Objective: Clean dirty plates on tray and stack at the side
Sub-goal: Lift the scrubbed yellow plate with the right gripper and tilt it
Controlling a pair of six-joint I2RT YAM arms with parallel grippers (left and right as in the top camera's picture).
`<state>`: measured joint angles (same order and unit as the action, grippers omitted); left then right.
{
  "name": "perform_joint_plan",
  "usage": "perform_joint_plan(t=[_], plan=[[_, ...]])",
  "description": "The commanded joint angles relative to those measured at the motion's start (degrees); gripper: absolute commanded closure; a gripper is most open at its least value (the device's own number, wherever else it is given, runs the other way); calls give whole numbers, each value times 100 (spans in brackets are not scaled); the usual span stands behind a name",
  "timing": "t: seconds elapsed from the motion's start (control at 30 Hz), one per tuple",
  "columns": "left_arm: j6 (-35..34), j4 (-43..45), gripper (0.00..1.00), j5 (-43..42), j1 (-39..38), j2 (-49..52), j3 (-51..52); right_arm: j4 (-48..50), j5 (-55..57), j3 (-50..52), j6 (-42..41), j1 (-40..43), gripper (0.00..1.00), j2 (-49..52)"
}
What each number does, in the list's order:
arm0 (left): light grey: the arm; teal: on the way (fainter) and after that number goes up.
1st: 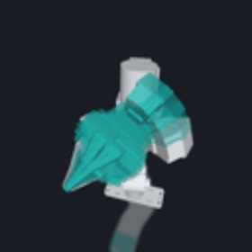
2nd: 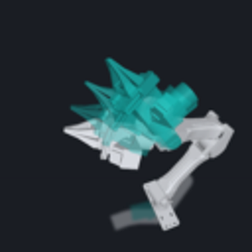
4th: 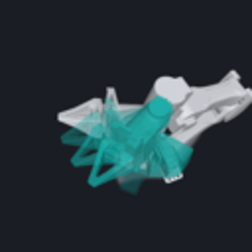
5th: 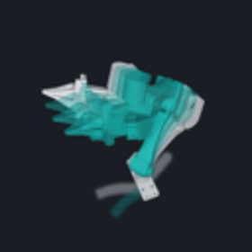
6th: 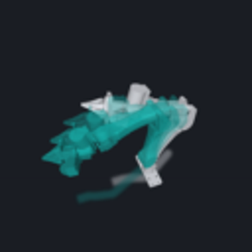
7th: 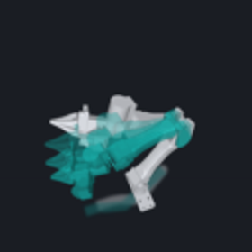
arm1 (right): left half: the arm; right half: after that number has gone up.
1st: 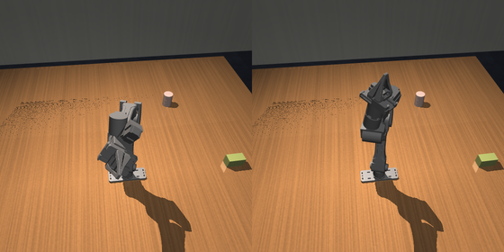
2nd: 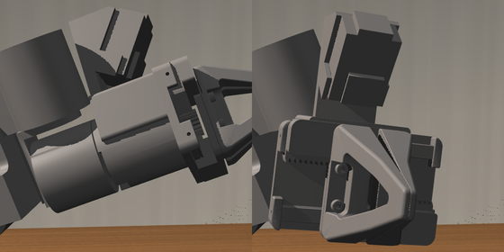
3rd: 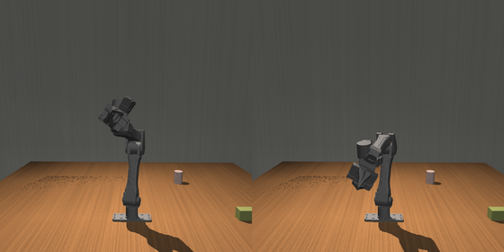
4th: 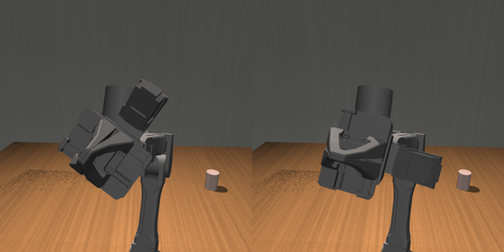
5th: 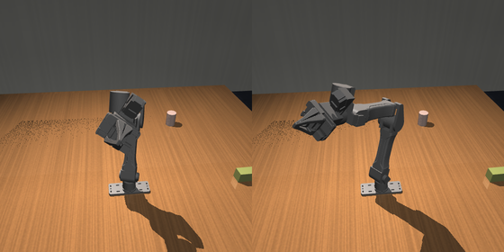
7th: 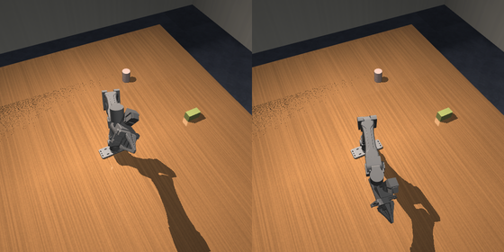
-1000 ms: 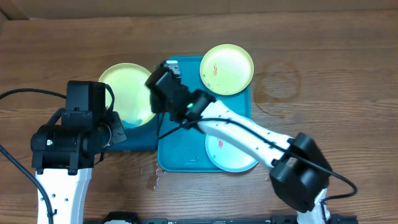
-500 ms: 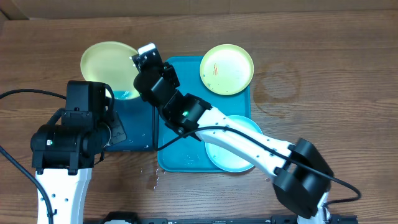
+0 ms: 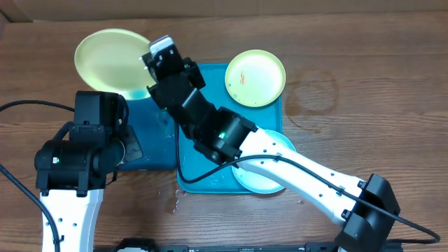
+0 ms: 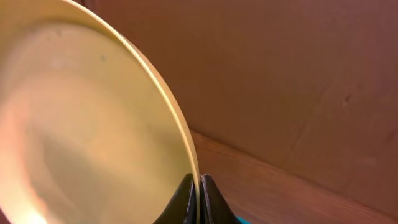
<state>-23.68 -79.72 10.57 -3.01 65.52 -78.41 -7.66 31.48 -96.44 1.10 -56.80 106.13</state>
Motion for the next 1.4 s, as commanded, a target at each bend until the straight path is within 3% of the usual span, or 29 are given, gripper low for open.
perform_joint_plan(t=[0.0,1.17,1.37], plan=[[-81,24,96,24,-55,-24,-7,72,63,-155,90,-68,96,-111],[-52,87,96,-105,-55,369,-7,-367,107,-142,-308,-35,96,-109],[-52,87,96,-111,-55,369,-7,-1130,103,-140,-1410,4,96,-48]])
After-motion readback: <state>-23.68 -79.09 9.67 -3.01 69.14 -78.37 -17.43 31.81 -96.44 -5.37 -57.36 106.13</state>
